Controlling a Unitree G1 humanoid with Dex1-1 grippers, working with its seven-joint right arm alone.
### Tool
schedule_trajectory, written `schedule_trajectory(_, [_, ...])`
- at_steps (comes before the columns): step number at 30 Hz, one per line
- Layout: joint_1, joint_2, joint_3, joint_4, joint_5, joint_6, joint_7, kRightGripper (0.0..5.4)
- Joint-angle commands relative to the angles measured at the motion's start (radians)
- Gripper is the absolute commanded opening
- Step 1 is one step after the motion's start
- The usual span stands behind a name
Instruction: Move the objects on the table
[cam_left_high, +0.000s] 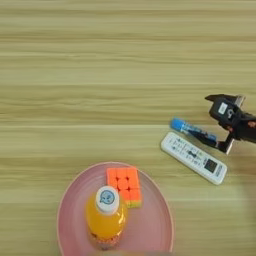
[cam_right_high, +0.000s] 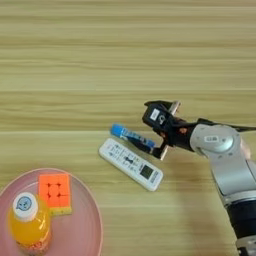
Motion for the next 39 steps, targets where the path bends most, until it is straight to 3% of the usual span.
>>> schedule_trajectory(1, [-0.043,-0.056,-0.015,-0.009,-0.024,-0.035,-0.024,5.38])
schedule_trajectory(6, [-0.045,-0.054,-0.004,0.018,-0.052,-0.043,-0.027,5.38])
schedule_trajectory(9, [-0.046,-0.044,-0.006,0.036,-0.038,-0.034,-0.011,5.03])
schedule_trajectory(15, [-0.062,0.010,-0.043,0.100,0.111,0.019,0.083,4.34])
schedule_trajectory(17, [-0.070,0.014,-0.048,0.136,0.130,0.024,0.094,4.14])
schedule_trajectory(39, [-0.117,0.033,-0.070,0.265,0.179,0.017,0.111,1.76])
